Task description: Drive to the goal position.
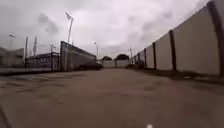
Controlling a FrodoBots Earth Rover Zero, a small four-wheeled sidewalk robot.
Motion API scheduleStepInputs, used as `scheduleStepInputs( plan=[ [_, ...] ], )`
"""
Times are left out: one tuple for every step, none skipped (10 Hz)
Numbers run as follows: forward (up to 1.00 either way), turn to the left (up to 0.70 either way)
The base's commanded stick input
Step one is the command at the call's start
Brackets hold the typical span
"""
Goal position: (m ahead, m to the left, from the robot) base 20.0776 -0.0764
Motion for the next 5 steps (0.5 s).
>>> scheduleStepInputs(
  plan=[
    [0.70,-0.35],
    [0.70,0.00],
    [0.70,0.00],
    [0.70,0.00],
    [0.70,0.00]
  ],
)
